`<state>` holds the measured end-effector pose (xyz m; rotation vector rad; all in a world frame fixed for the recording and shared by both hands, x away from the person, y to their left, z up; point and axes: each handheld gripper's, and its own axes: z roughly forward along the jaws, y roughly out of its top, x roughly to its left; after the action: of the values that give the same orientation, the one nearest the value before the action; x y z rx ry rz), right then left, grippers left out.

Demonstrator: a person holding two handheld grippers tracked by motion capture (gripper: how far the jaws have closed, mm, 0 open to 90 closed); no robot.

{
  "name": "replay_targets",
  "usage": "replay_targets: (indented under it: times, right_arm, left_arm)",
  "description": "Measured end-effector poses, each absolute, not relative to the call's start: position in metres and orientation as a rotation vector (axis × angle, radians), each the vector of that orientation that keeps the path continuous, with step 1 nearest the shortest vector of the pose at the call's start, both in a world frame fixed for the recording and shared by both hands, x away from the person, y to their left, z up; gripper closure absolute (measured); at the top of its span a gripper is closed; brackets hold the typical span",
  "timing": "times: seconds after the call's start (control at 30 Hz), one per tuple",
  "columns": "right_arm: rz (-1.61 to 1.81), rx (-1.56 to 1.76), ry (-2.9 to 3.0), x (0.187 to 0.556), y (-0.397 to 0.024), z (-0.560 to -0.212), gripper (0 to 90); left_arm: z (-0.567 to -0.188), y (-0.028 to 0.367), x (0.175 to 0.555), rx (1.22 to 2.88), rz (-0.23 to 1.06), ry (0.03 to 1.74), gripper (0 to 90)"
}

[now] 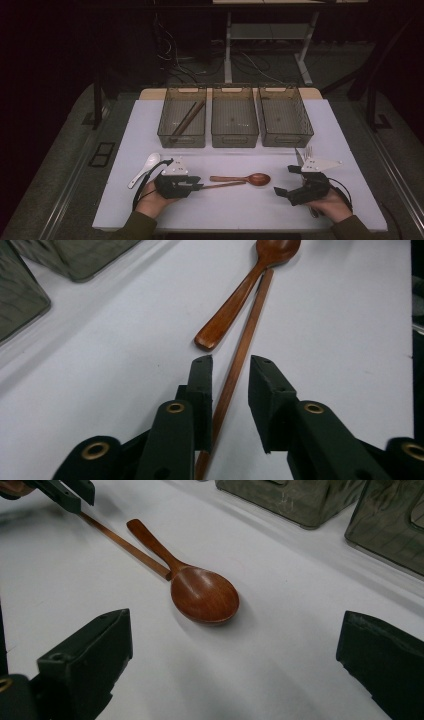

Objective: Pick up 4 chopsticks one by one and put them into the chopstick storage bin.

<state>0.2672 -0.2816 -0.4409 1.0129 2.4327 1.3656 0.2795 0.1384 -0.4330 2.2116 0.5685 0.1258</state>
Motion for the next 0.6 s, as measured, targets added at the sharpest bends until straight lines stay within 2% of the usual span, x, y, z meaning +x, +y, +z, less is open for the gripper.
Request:
replay_targets:
  times: [0.17,0.6]
  right_arm:
    - [1.365,1.014,2.434,0.267,-0.281,-0.441,1.4]
    - [1.362,1.014,2.434,0.268,-0.281,-0.442,1.3]
  left_arm:
    - [-0.440,0.136,0.285,2.236,0.083,0.547,77.1]
    - [-0.446,0.125,0.291,2.251,0.067,0.502,78.3]
